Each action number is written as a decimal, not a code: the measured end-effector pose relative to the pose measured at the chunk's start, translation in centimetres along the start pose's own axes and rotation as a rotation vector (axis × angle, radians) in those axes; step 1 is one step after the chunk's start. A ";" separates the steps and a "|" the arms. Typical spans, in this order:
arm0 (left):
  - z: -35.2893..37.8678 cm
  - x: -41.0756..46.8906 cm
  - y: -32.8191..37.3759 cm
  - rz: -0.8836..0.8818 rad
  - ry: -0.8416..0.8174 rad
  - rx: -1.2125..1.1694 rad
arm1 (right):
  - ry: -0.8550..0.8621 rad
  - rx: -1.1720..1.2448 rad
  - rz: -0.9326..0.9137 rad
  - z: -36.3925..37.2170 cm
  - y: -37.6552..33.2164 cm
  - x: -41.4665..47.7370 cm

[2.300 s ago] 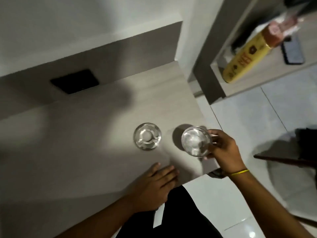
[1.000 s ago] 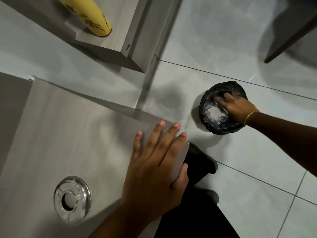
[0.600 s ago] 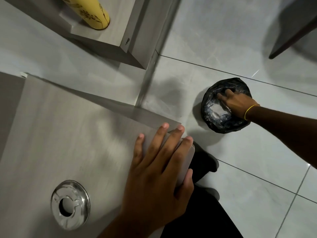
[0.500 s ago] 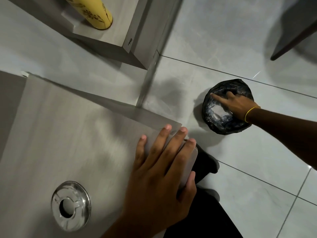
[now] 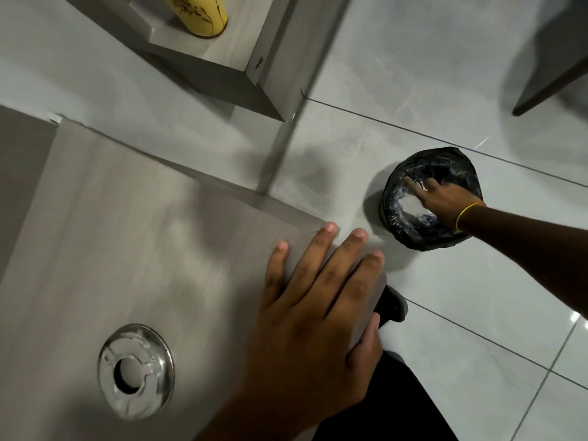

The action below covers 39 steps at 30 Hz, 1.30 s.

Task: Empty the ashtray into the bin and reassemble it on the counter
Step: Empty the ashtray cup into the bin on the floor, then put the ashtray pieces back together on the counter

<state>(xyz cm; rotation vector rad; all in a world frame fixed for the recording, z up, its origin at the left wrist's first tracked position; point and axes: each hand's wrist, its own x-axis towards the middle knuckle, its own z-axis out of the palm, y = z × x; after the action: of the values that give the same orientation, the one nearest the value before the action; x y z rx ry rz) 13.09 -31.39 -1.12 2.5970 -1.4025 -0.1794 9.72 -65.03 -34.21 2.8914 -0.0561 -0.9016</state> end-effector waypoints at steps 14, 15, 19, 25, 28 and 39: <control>0.6 -0.2 -0.3 -0.012 -0.053 -0.029 | 0.139 0.975 0.728 -7.7 0.0 -6.8; 0.2 -0.2 -0.3 -0.012 -0.066 -0.042 | 0.177 1.065 0.777 -9.8 -0.1 -8.6; -0.3 -0.2 -0.1 0.001 -0.144 -0.028 | 0.350 1.348 0.862 -17.8 -1.0 -15.9; -2.2 -0.2 0.9 -0.082 -0.158 -0.057 | 0.429 1.452 0.652 -31.4 -5.3 -23.3; -2.9 -1.5 1.5 -0.108 -0.152 -0.090 | 0.436 1.414 0.484 -35.7 -8.8 -24.1; -5.3 -17.7 2.3 -0.882 0.144 -0.171 | 0.217 1.129 -0.138 -43.8 -27.5 -22.4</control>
<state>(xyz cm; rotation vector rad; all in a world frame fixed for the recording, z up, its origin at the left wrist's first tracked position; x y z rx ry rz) 2.60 -17.26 4.89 2.8060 -0.1146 -0.2046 16.28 -31.97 10.98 4.0528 -0.5008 -0.6828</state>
